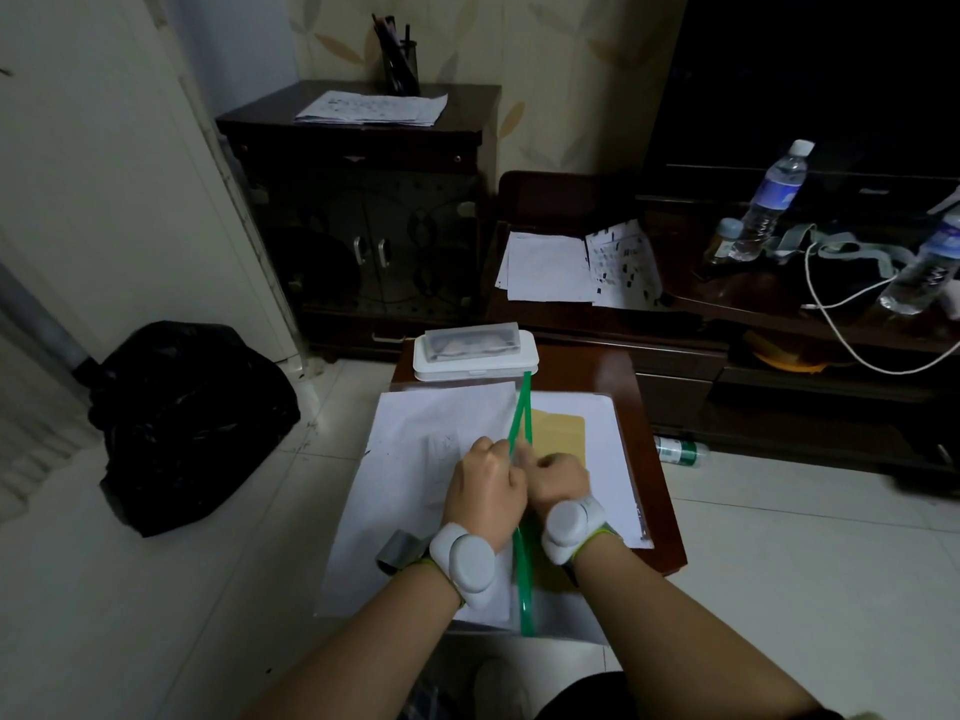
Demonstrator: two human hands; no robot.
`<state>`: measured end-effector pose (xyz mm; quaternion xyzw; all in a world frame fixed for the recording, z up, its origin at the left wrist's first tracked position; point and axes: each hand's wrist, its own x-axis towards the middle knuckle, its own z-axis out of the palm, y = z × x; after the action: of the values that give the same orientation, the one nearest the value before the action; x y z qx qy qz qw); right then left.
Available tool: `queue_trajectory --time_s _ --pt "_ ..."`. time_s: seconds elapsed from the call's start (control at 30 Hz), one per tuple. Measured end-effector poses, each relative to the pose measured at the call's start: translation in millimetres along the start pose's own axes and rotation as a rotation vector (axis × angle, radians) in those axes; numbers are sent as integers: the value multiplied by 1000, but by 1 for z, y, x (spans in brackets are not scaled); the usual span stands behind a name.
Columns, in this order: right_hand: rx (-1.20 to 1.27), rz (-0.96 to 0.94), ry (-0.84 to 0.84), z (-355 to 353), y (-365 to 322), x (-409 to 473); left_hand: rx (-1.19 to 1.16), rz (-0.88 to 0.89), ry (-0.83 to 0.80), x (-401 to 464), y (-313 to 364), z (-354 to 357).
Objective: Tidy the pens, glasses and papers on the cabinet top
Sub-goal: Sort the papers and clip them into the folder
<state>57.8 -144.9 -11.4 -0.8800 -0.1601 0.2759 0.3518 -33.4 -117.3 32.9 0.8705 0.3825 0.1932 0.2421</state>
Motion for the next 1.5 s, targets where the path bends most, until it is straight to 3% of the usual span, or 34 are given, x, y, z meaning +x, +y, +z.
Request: queue_trajectory --time_s 0.1,0.2,0.57,0.8,1.0,1.5 --pt "-112 137 192 -23 12 13 3 -19 -14 1 1 -2" --pt "-149 255 155 -26 18 16 0 -25 -13 2 1 -3" --pt "-321 239 16 -18 5 17 18 -54 -77 3 0 0" --pt "-219 106 88 -48 13 15 -23 -85 -71 3 -1 3" --pt "-106 153 219 -78 28 19 -52 -106 -56 2 -1 6" --pt "34 59 20 -49 8 14 -57 -83 -38 1 -1 10"
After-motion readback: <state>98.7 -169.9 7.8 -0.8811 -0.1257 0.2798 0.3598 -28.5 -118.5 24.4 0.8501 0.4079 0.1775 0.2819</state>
